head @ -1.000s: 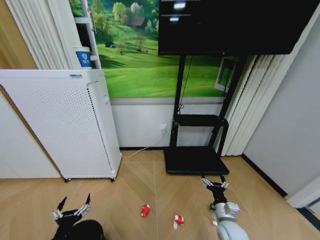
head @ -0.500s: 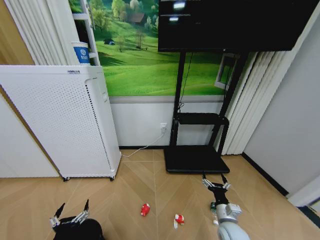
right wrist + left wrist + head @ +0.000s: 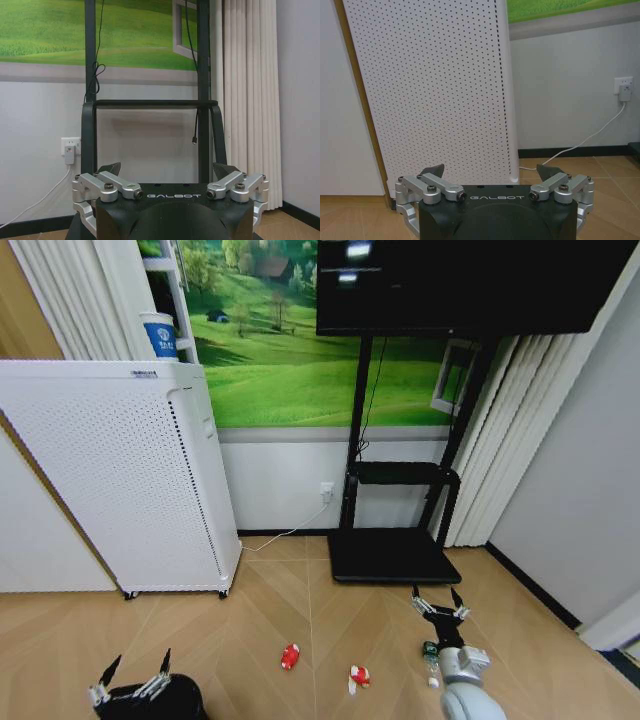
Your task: Pick up the trash bin and place the garbage on the floor into it.
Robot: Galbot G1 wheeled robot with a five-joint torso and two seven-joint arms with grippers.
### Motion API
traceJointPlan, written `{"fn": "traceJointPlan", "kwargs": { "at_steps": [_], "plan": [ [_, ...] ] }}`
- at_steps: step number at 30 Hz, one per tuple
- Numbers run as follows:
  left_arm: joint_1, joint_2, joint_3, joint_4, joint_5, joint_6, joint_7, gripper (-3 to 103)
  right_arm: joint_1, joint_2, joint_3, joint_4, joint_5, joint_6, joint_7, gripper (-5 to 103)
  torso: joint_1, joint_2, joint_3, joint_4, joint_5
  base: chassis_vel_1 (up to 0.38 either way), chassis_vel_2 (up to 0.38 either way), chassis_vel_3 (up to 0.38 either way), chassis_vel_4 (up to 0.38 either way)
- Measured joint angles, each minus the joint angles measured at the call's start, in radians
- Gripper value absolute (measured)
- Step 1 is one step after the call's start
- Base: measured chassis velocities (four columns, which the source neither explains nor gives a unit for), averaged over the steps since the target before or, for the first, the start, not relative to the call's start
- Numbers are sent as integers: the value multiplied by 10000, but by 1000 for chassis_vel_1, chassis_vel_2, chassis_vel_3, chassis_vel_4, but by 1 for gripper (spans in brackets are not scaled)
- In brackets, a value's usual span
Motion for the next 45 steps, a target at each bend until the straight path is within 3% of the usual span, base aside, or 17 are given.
{"fn": "traceJointPlan", "kwargs": {
  "at_steps": [6,8,9,10,12,13,16,18,22,28,41,43,45],
  "plan": [
    [248,-78,-54,-603,-177,35,-670,100,-10,16,103,14,23,0,2,100,-57,-136,-78,0,0,0,0,0,0],
    [590,-96,-108,-1168,-390,749,-1063,98,-22,60,211,-17,35,15,8,100,-66,-146,-80,-1,2,0,0,0,0],
    [590,-96,-108,-1168,-390,749,-1063,98,-22,60,211,-17,35,15,8,100,-66,-146,-80,-1,2,0,0,0,0],
    [743,-97,-114,-1338,-660,1054,-1189,98,-12,69,232,-41,47,21,9,100,-67,-145,-80,-2,2,0,0,0,0],
    [1245,-64,-396,-1571,-1451,2502,-1602,97,104,74,262,-150,157,27,20,100,-68,-143,-74,1,2,0,0,0,0],
    [1245,-64,-396,-1571,-1451,2502,-1602,97,104,74,262,-150,157,27,20,100,-68,-143,-74,1,2,0,0,0,0],
    [1630,79,-1039,-961,-2199,3454,-1721,97,313,45,286,-308,302,27,53,100,-66,-129,-63,3,-4,0,0,0,0],
    [1794,129,-1184,-803,-2591,3594,-1688,97,371,22,302,-352,355,27,58,100,-65,-123,-60,0,-3,0,0,0,0],
    [2558,132,-1524,-110,-4505,3770,-1640,95,609,-66,465,-609,493,68,106,100,-55,-101,-45,2,2,0,0,0,0],
    [2287,135,-1574,702,-4700,3691,-1622,95,762,-101,501,-858,623,79,115,100,-48,-84,-36,0,0,0,0,0,0],
    [477,415,-777,1770,-3902,4664,-1575,94,867,-180,484,-873,788,62,158,100,-38,-59,-18,-1,2,0,0,0,0],
    [406,392,-679,1919,-3755,4718,-1605,90,881,-229,531,-863,863,51,168,100,-37,-57,-16,-1,1,0,0,0,0],
    [364,371,-578,2221,-3601,4621,-1497,80,887,-338,653,-822,994,38,175,100,-36,-51,-15,2,8,0,0,0,0]
  ]
}}
